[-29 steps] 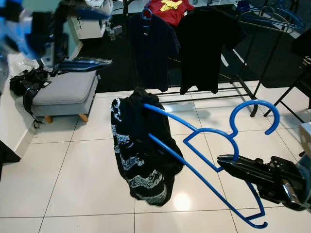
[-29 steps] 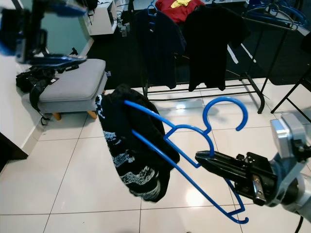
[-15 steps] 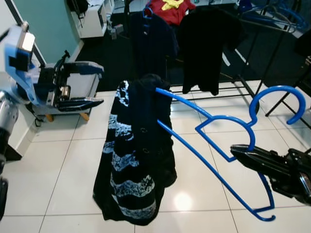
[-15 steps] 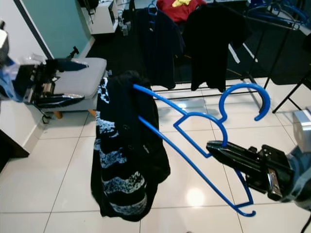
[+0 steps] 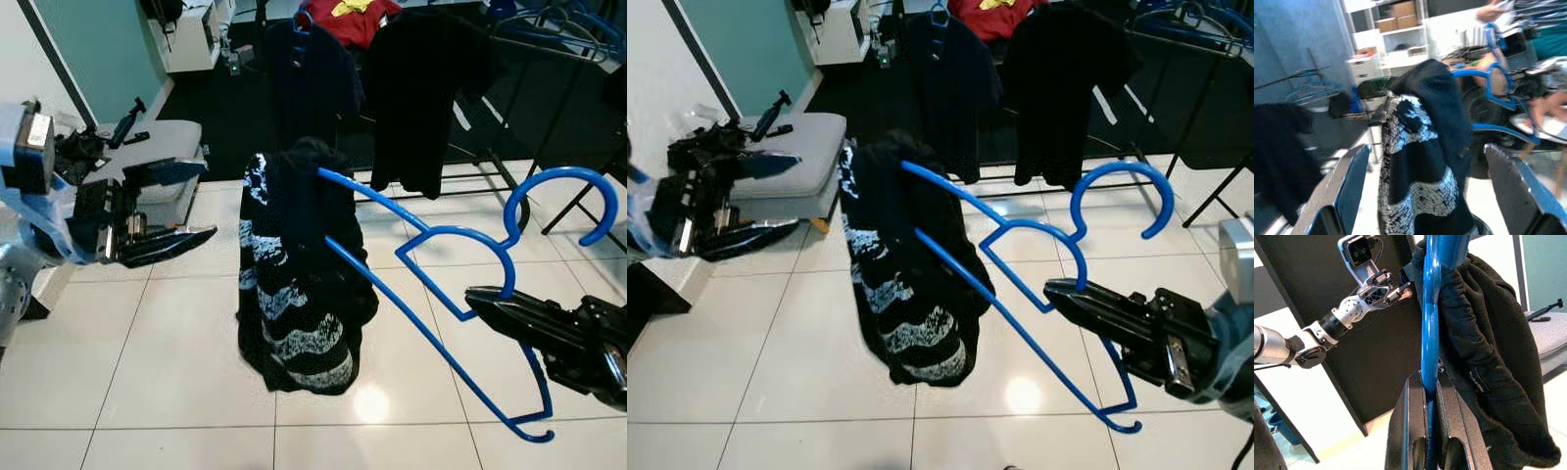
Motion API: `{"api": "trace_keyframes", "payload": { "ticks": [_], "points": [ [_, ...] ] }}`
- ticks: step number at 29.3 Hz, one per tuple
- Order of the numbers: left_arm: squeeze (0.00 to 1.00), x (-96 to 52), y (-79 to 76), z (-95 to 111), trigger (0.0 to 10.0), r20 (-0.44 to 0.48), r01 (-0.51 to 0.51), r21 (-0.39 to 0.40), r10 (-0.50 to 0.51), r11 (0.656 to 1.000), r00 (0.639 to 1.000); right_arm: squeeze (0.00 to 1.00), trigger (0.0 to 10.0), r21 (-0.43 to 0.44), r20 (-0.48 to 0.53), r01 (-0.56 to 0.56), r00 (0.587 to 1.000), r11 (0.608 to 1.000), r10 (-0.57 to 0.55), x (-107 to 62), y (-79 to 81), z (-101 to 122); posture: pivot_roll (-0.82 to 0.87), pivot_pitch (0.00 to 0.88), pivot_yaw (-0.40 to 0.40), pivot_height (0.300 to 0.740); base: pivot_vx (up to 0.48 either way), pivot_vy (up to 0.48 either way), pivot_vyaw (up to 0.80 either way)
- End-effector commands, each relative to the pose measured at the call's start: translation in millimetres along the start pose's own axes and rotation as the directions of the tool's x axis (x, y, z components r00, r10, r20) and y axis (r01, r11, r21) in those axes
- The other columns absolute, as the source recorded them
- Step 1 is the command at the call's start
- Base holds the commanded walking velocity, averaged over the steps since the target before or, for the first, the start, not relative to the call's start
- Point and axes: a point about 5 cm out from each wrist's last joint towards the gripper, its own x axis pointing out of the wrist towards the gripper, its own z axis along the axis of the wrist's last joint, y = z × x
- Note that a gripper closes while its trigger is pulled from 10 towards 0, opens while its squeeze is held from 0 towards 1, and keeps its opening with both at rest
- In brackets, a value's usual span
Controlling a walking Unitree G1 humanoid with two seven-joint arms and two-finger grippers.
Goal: Hang hanger
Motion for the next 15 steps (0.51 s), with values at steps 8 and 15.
{"api": "trace_keyframes", "payload": {
  "ticks": [8,15],
  "points": [
    [0.0,27.4,-28.5,-14,10.0,-0.003,-0.047,-0.035,0.047,0.998,0.999,0.0,10.0,-0.015,0.008,-0.032,0.999,0.999,0.032,3.5,1.7,3,-0.04,0.15,0.079,0.74,0.0,0.0,0.0],
    [0.0,30.2,-33.6,-17,10.0,-0.037,-0.05,-0.051,0.048,0.997,0.998,0.0,10.0,-0.018,0.007,-0.03,1.0,0.999,0.03,3.9,1.7,4,-0.04,0.148,0.079,0.74,0.0,0.0,0.0]
  ]
}}
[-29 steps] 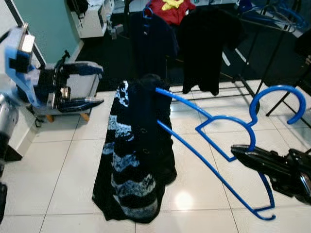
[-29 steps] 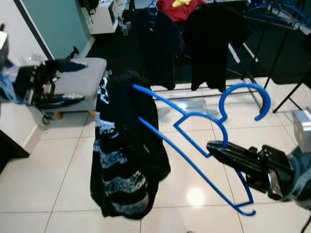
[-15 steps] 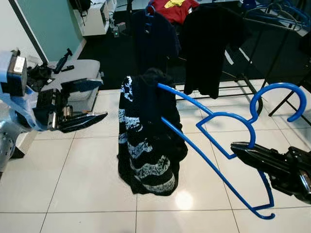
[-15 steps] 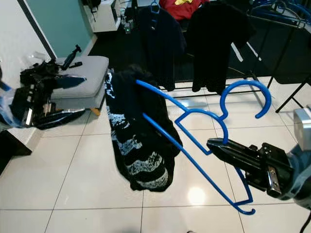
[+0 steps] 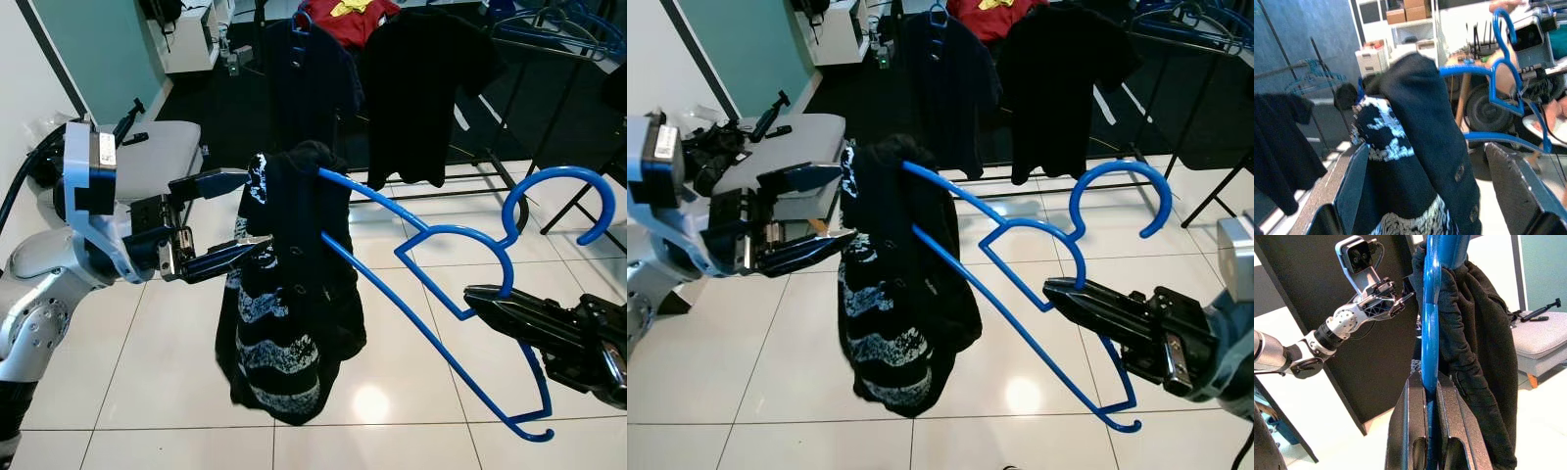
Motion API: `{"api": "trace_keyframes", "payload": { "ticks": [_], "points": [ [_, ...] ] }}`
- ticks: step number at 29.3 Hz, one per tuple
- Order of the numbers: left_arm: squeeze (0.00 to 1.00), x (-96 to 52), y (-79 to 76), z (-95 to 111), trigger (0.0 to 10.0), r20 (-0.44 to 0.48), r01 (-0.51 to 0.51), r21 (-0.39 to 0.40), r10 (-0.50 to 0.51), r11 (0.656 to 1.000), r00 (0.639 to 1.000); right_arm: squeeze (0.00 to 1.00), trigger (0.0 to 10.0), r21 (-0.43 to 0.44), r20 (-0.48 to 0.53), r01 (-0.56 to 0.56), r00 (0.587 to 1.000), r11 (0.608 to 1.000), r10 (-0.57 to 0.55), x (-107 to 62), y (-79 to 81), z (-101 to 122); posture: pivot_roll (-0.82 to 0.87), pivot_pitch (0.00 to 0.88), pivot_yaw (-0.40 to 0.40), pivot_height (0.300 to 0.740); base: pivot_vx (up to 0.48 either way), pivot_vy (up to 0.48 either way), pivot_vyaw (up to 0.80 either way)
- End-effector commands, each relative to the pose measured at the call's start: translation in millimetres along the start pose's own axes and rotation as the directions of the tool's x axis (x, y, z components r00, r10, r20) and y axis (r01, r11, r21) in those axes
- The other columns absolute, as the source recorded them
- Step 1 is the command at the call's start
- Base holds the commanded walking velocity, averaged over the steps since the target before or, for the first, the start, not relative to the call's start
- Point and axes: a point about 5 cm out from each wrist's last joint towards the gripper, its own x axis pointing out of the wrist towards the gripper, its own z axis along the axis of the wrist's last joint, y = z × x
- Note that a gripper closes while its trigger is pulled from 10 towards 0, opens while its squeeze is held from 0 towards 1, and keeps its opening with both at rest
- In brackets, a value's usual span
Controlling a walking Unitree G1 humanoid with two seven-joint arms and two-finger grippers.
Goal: Hang hanger
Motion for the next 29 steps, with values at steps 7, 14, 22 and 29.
{"api": "trace_keyframes", "payload": {
  "ticks": [7,14,22,29],
  "points": [
    [0.0,-0.7,-4.8,-6,9.1,-0.072,-0.015,-0.013,0.014,1.0,0.997,0.0,10.0,-0.02,0.013,-0.03,0.999,0.999,0.03,3.3,1.8,4,-0.03,0.151,0.076,0.74,0.0,0.0,0.0],
    [0.0,15.7,-18.8,-8,10.0,-0.063,-0.057,-0.069,0.053,0.996,0.997,0.0,10.0,-0.016,0.01,-0.036,0.999,0.999,0.036,6.0,0.1,2,-0.02,0.153,0.07,0.74,0.0,0.0,0.0],
    [0.0,29.6,-25.6,-14,10.0,-0.061,-0.098,-0.088,0.093,0.991,0.994,0.0,10.0,-0.012,0.008,-0.043,0.999,0.999,0.044,8.7,-0.7,1,-0.02,0.153,0.07,0.74,0.0,0.0,0.0],
    [0.0,35.3,-22.9,-22,6.0,-0.085,-0.183,-0.059,0.178,0.981,0.98,0.0,10.0,-0.011,0.006,-0.044,0.999,0.999,0.044,9.0,-1.2,0,-0.02,0.152,0.067,0.74,0.0,0.0,0.0]
  ]
}}
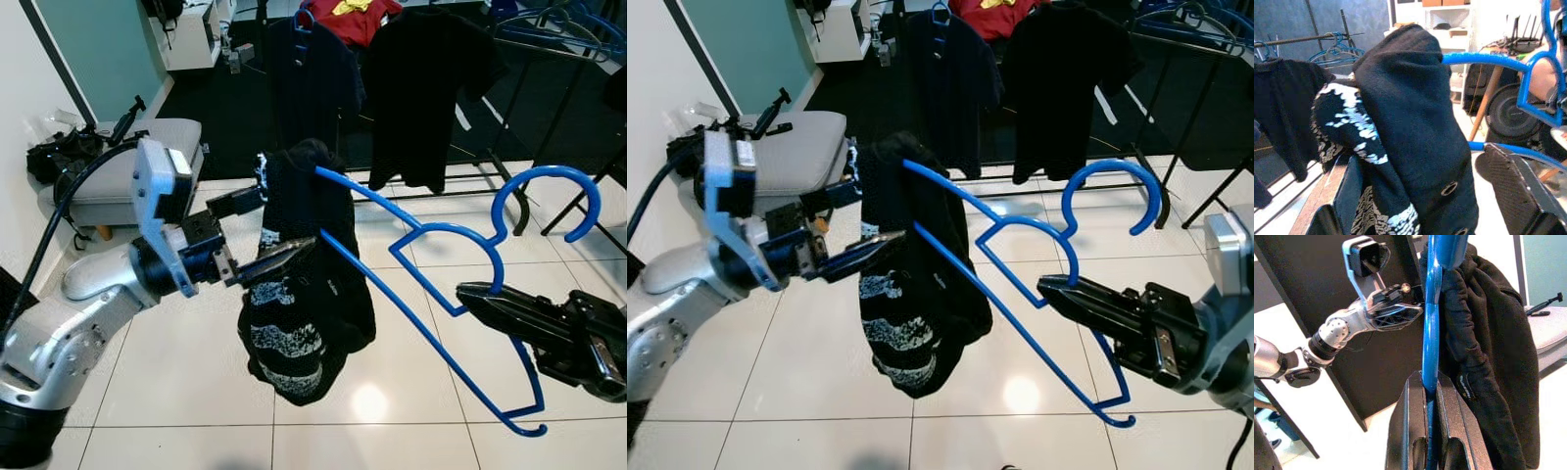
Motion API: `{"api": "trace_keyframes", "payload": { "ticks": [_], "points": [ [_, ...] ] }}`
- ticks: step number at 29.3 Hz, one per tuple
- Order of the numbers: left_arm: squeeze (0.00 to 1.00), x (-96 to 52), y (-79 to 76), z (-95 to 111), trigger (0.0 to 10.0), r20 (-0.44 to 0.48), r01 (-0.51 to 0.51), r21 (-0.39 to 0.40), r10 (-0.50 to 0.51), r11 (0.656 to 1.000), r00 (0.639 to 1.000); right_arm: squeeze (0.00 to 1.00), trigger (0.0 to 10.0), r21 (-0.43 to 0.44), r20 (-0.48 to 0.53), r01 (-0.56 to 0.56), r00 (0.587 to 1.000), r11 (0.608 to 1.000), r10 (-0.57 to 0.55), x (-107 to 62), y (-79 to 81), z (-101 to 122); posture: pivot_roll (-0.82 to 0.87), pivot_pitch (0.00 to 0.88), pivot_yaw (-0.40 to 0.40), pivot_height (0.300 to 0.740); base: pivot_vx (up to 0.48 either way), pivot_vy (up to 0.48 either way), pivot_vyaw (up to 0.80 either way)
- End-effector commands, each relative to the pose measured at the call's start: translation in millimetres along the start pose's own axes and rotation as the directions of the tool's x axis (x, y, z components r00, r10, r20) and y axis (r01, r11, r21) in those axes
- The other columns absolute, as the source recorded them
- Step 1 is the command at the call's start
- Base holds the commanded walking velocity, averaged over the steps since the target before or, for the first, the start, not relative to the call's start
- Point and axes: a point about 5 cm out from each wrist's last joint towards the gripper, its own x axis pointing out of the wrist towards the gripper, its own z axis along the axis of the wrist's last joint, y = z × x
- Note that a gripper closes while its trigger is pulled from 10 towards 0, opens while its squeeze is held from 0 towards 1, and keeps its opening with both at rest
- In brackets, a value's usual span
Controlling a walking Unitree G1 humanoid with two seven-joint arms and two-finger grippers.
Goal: Hang hanger
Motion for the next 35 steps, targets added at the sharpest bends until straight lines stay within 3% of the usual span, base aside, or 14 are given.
{"api": "trace_keyframes", "payload": {
  "ticks": [1,7,8,10,12,19,20,21,22,23,35],
  "points": [
    [0.0,1.5,-1.5,-1,6.0,-0.016,0.003,0.008,-0.002,1.0,1.0,0.0,10.0,-0.016,0.02,-0.048,0.999,0.999,0.048,4.5,4.0,2,-0.02,0.152,0.067,0.74,0.0,0.0,0.0],
    [0.0,3.7,-0.6,-3,6.0,-0.019,-0.023,0.018,0.024,1.0,1.0,0.0,10.0,-0.016,0.019,-0.047,0.999,0.999,0.048,4.3,3.7,2,-0.02,0.152,0.067,0.74,0.0,0.0,0.0],
    [0.0,8.8,-2.7,-5,9.5,-0.017,-0.036,0.027,0.037,0.999,0.999,0.0,10.0,-0.015,0.019,-0.048,0.999,0.999,0.048,4.6,3.5,2,-0.02,0.152,0.067,0.74,0.0,0.0,0.0],
    [0.0,8.8,-2.7,-5,9.5,-0.017,-0.036,0.027,0.037,0.999,0.999,0.0,10.0,-0.015,0.019,-0.048,0.999,0.999,0.048,4.6,3.5,2,-0.02,0.152,0.067,0.74,0.0,0.0,0.0],
    [0.0,22.4,-5.3,-9,10.0,0.001,-0.097,0.031,0.097,0.995,0.995,0.0,10.0,-0.013,0.017,-0.05,0.999,0.999,0.051,6.2,3.8,1,-0.02,0.152,0.065,0.74,0.0,0.0,0.0],
    [0.0,28.1,-5.4,-8,10.0,0.013,-0.156,0.013,0.155,0.988,0.988,0.0,10.0,-0.012,0.015,-0.052,0.999,0.999,0.052,7.3,3.9,1,-0.02,0.152,0.065,0.74,0.0,0.0,0.0],
    [0.0,29.2,-4.7,-8,9.7,0.013,-0.18,0.006,0.18,0.984,0.984,0.0,10.0,-0.012,0.015,-0.052,0.999,0.999,0.053,7.7,3.8,1,-0.02,0.153,0.064,0.74,0.0,0.0,0.0],
    [0.0,30.3,-3.8,-8,1.8,0.015,-0.207,0.002,0.207,0.978,0.978,0.0,10.0,-0.012,0.015,-0.053,0.998,0.999,0.053,8.1,3.8,1,-0.02,0.155,0.064,0.74,0.0,0.0,0.0],
    [0.0,30.3,-3.8,-8,1.8,0.015,-0.207,0.002,0.207,0.978,0.978,0.0,10.0,-0.012,0.015,-0.053,0.998,0.999,0.053,8.1,3.8,1,-0.02,0.155,0.064,0.74,0.0,0.0,0.0],
    [0.0,30.9,-2.3,-8,0.0,0.015,-0.226,0.004,0.226,0.974,0.974,0.0,10.0,-0.013,0.016,-0.053,0.998,0.999,0.053,8.2,3.9,1,-0.02,0.155,0.064,0.74,0.0,0.0,0.0],
    [0.0,28.6,6.9,-7,0.0,0.012,-0.28,0.029,0.279,0.96,0.96,0.0,10.0,-0.014,0.014,-0.042,0.999,0.999,0.042,8.1,3.4,0,-0.02,0.158,0.067,0.74,0.0,0.0,0.0]
  ]
}}
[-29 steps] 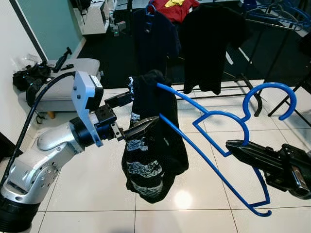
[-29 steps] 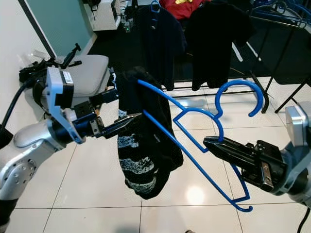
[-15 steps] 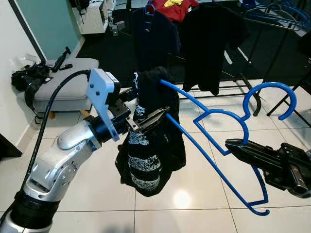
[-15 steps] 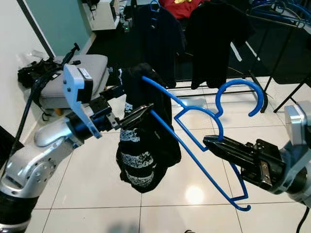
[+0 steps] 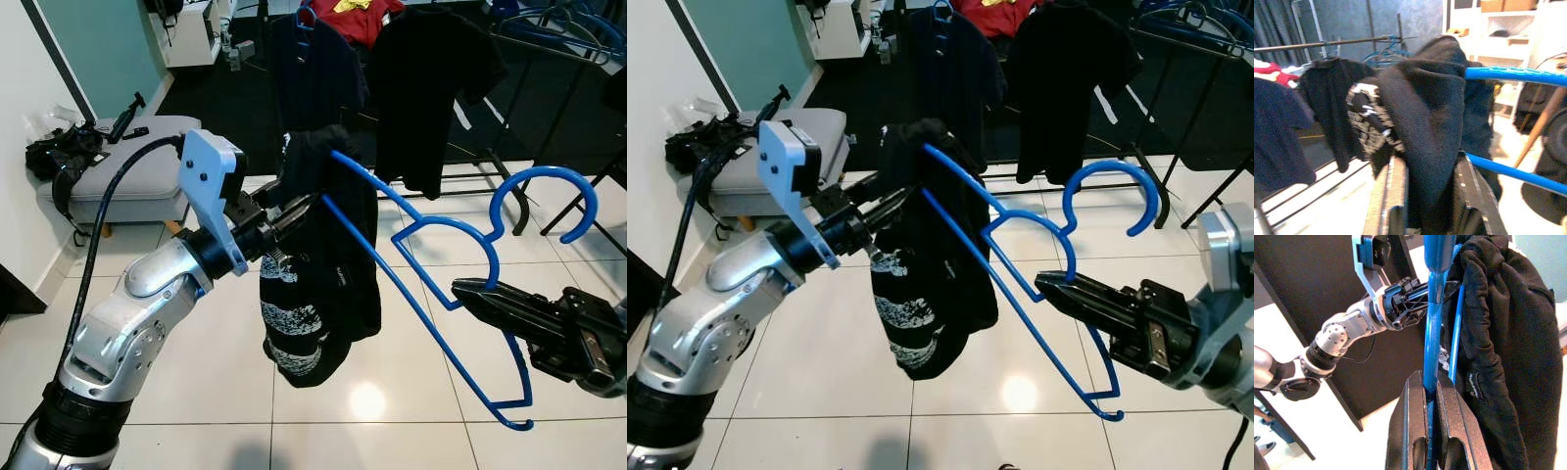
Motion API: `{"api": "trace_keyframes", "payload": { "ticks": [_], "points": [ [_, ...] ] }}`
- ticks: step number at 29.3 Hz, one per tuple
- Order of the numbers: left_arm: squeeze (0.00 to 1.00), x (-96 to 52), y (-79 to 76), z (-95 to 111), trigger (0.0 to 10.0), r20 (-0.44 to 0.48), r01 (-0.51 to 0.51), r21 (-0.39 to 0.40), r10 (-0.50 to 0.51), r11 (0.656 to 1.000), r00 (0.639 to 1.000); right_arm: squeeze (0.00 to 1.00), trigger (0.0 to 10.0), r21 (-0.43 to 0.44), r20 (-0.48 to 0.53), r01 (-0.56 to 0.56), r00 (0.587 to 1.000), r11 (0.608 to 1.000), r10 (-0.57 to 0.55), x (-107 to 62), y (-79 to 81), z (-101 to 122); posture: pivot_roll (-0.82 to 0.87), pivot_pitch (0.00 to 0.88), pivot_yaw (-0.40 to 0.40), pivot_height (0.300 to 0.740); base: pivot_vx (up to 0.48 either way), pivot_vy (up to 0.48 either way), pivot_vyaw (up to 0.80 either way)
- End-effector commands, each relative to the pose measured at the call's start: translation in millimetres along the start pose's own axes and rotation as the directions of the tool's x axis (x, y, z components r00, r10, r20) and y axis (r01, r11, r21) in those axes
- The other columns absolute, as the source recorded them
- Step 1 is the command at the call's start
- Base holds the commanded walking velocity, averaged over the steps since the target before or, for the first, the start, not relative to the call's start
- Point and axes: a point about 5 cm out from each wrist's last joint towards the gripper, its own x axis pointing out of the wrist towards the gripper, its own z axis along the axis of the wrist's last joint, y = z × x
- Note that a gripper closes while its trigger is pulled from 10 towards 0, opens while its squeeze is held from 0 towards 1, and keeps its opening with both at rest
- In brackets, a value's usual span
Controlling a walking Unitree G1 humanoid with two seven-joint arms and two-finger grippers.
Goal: Hang hanger
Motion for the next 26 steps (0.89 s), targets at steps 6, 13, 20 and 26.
{"api": "trace_keyframes", "payload": {
  "ticks": [6,13,20,26],
  "points": [
    [0.0,-1.3,8.4,0,0.0,-0.02,-0.041,0.036,0.041,0.999,0.999,0.0,10.0,-0.018,0.005,-0.049,0.999,0.999,0.049,5.0,5.0,0,-0.02,0.157,0.066,0.74,0.0,0.0,0.0],
    [0.0,-3.5,15.2,13,0.0,-0.003,0.012,0.113,-0.011,0.993,1.0,0.0,10.0,-0.026,-0.053,0.052,0.997,0.998,-0.053,2.5,-5.9,-11,-0.02,0.153,0.067,0.74,0.0,0.0,0.0],
    [0.0,-3.4,12.1,17,0.0,-0.006,0.077,0.151,-0.076,0.986,0.997,0.0,10.0,-0.024,-0.095,0.097,0.991,0.995,-0.099,2.2,-11.2,-19,-0.02,0.151,0.067,0.74,0.0,0.0,0.0],
    [0.0,-3.2,-0.9,21,0.0,-0.022,0.213,0.185,-0.212,0.959,0.977,0.0,10.0,-0.03,-0.155,0.185,0.97,0.982,-0.188,1.0,-21.7,-29,-0.02,0.152,0.066,0.74,0.0,0.0,0.0]
  ]
}}
